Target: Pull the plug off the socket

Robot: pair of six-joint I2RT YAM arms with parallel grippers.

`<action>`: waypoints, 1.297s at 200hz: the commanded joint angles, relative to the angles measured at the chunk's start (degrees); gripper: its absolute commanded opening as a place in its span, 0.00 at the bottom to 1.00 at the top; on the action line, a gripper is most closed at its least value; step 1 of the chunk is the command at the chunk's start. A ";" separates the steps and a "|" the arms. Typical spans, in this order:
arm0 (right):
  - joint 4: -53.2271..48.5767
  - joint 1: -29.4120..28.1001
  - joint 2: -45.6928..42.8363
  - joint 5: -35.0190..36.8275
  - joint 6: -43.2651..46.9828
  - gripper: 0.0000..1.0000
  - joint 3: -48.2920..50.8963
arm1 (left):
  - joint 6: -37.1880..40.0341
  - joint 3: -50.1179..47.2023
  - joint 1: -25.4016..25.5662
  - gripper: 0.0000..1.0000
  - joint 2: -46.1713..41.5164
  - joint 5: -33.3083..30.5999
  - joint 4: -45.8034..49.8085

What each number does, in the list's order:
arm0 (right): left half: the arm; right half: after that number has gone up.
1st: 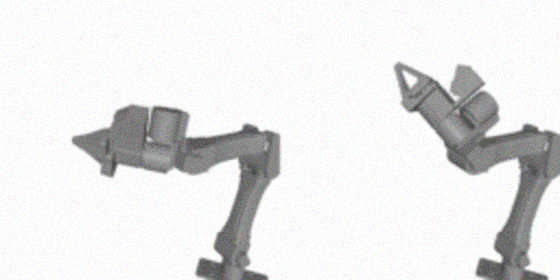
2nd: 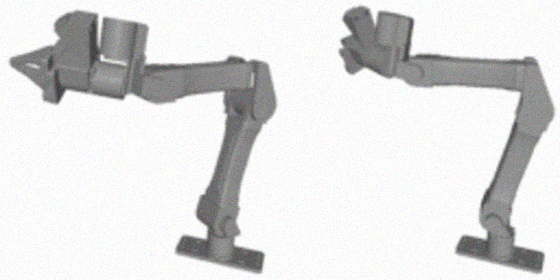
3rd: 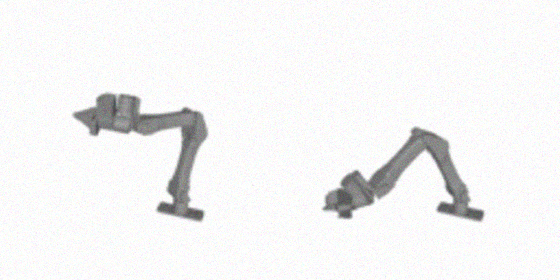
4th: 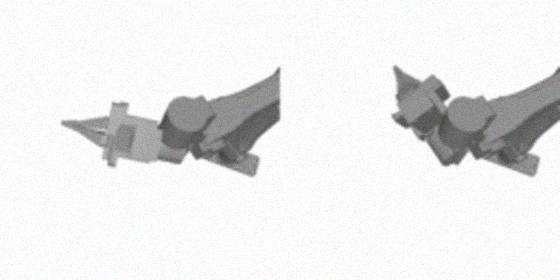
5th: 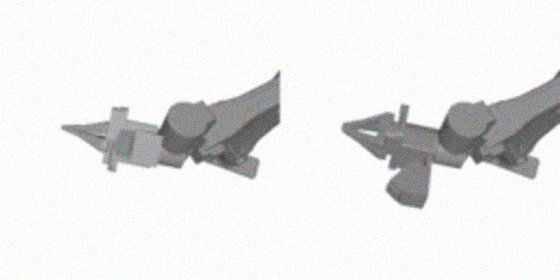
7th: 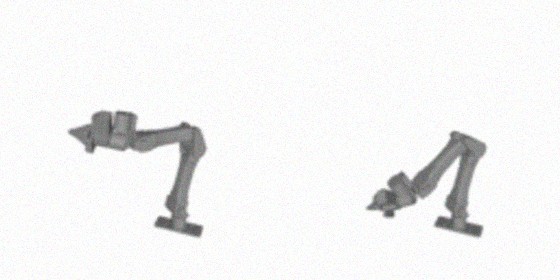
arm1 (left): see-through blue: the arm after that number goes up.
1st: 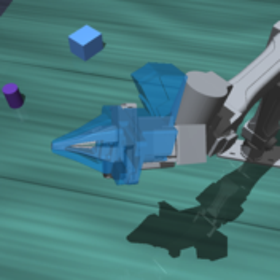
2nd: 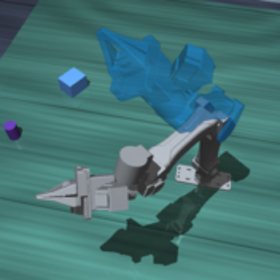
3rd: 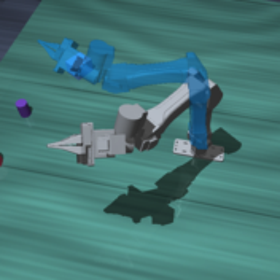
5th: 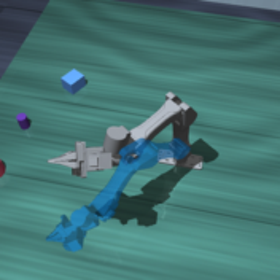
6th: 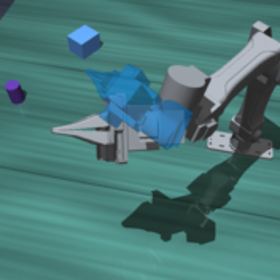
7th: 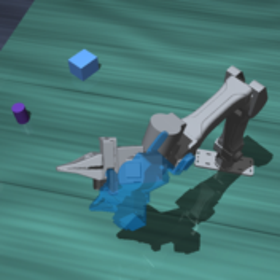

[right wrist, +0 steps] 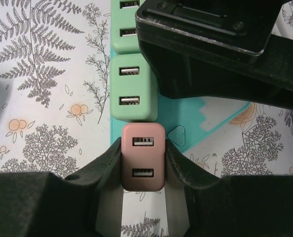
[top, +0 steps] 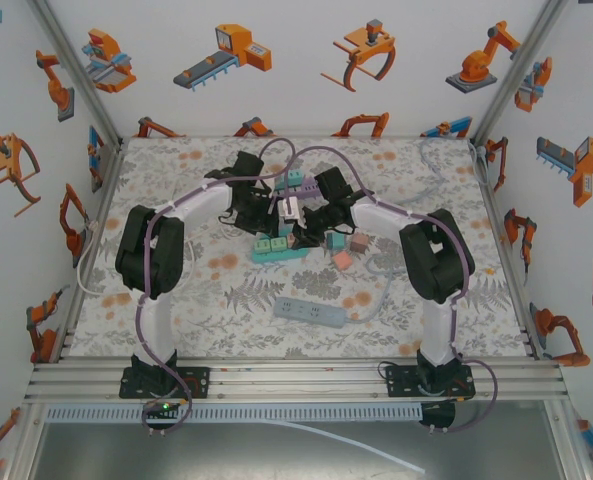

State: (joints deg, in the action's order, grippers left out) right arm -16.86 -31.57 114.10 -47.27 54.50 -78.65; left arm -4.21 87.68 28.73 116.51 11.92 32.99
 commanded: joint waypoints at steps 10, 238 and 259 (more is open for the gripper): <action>2.58 -1.30 -2.36 -4.83 1.30 0.00 -2.76 | 1.28 -1.69 0.25 0.64 5.70 -12.50 0.98; 1.87 -2.51 -7.34 -7.38 6.25 0.00 0.74 | 1.30 -1.36 1.06 0.67 7.20 -16.99 1.82; -5.91 -3.88 -7.23 -3.22 12.89 0.00 -1.21 | 1.12 -1.35 1.15 0.67 7.42 -17.27 1.98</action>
State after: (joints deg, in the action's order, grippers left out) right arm -16.62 -32.45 109.40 -48.49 59.90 -76.55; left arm -5.28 89.49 30.09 116.88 6.39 34.70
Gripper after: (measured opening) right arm 0.329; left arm 0.666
